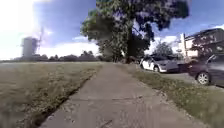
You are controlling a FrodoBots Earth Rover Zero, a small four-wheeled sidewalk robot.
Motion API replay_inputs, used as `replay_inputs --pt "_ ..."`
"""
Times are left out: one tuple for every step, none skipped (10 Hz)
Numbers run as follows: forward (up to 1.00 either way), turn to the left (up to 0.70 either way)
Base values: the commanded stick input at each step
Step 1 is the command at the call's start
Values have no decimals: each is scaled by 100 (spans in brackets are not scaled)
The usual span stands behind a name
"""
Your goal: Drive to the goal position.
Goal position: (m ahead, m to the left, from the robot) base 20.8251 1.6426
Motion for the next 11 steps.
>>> replay_inputs --pt "100 0" --pt "100 0" --pt "100 0" --pt "100 0" --pt "100 0" --pt "100 0" --pt "100 2" --pt "100 3" --pt "100 3" --pt "100 3" --pt "100 3"
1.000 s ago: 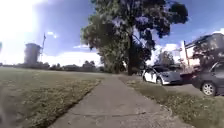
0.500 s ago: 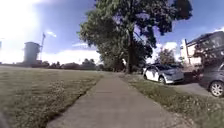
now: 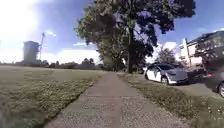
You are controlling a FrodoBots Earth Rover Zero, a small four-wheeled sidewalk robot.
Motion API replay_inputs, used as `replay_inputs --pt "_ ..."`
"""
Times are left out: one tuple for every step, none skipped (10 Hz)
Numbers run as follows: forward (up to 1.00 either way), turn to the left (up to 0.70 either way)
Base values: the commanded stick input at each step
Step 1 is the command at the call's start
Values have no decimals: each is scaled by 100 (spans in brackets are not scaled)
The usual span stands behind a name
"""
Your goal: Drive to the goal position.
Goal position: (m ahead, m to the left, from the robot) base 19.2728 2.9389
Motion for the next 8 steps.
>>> replay_inputs --pt "100 2" --pt "100 2" --pt "100 2" --pt "100 2" --pt "100 2" --pt "100 2" --pt "100 2" --pt "100 2"
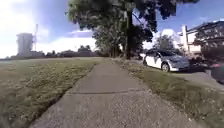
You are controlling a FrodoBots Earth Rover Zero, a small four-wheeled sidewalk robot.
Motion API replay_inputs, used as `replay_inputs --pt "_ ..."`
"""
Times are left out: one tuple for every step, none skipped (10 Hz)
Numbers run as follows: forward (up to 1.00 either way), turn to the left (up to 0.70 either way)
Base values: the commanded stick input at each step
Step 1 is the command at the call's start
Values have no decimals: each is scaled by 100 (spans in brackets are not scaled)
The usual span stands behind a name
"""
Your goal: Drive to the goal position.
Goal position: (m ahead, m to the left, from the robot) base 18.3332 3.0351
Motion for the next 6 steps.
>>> replay_inputs --pt "100 1" --pt "100 0" --pt "100 1" --pt "100 1" --pt "100 1" --pt "100 2"
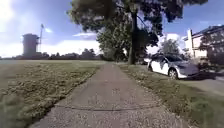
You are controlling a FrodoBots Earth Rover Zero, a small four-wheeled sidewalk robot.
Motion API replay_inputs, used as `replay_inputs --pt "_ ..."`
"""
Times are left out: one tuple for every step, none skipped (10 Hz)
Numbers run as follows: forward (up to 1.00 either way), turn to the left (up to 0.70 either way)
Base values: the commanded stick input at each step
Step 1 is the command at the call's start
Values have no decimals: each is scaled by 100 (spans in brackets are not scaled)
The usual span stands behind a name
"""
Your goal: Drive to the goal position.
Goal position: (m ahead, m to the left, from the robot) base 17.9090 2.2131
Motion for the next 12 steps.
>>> replay_inputs --pt "100 2" --pt "100 1" --pt "100 0" --pt "100 0" --pt "100 0" --pt "100 0" --pt "100 0" --pt "100 0" --pt "100 0" --pt "100 2" --pt "100 2" --pt "100 2"
